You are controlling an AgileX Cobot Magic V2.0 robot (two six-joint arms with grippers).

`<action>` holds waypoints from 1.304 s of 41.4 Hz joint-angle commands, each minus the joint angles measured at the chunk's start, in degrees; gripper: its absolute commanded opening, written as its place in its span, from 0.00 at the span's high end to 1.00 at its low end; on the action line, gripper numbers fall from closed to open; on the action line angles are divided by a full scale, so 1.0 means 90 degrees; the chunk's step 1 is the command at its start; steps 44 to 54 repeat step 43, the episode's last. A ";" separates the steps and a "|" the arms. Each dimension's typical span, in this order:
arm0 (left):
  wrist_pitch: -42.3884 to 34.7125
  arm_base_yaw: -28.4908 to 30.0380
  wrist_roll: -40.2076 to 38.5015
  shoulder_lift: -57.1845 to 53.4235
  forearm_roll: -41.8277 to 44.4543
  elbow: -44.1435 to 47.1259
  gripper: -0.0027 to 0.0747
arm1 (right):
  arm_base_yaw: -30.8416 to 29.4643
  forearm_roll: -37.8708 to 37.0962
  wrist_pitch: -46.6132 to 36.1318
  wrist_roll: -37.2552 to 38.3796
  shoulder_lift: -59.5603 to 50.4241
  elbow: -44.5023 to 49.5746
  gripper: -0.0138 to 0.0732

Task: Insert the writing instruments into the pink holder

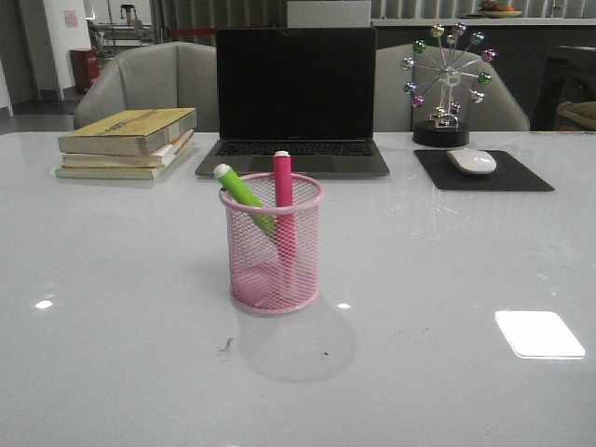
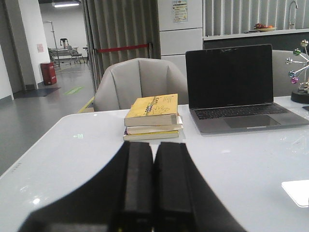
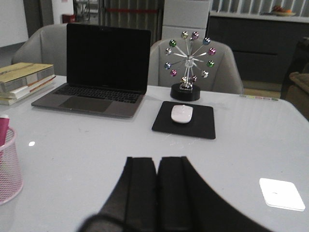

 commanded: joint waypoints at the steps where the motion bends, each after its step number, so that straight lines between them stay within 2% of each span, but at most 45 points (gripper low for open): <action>1: -0.0586 0.0019 -0.0036 -0.0128 -0.0054 0.0023 0.85 | -0.0066 -0.0010 -0.0810 -0.0044 -0.0359 0.0240 0.78; 8: -0.0586 0.0019 -0.0036 -0.0128 -0.0054 0.0023 0.85 | -0.0058 0.0009 -0.0969 -0.0044 -0.0440 0.0782 0.78; 54: -0.0586 0.0019 -0.0036 -0.0128 -0.0054 0.0023 0.85 | -0.0152 0.0015 -0.0933 -0.0044 -0.0445 0.0763 0.78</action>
